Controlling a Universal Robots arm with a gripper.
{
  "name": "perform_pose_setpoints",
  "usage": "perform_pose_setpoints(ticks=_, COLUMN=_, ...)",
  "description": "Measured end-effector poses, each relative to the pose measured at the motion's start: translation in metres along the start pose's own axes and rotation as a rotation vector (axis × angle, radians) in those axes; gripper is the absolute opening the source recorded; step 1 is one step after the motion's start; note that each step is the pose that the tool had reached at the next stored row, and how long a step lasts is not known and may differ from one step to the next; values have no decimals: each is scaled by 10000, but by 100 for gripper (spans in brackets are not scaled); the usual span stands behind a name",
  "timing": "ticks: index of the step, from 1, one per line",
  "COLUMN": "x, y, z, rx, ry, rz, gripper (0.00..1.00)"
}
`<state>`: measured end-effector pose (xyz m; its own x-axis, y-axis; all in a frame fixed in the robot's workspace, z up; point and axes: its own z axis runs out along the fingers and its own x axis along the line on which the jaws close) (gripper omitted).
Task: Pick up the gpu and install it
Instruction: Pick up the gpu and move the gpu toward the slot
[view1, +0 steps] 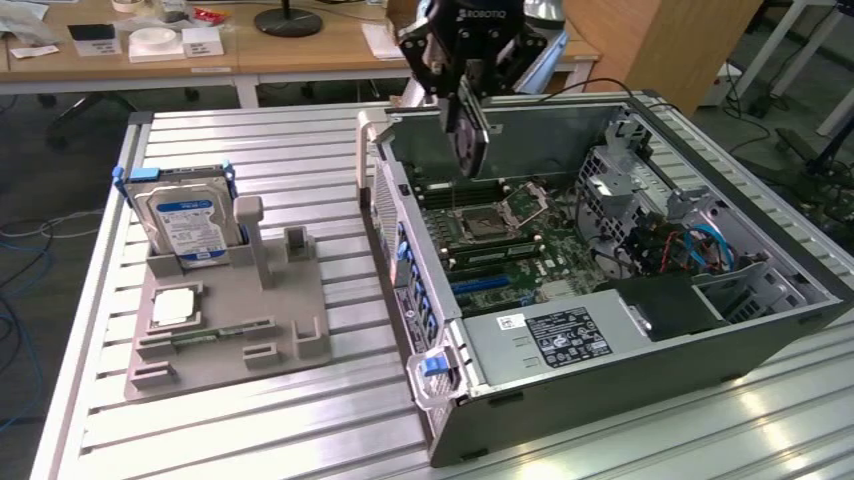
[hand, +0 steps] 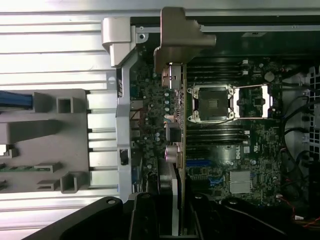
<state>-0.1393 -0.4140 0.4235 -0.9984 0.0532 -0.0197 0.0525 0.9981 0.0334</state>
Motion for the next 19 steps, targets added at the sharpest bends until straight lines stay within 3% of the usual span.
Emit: perform_pose_setpoints(ticks=19, x=-683, y=36, z=15, rx=1, ry=0, rz=1, gripper=28)
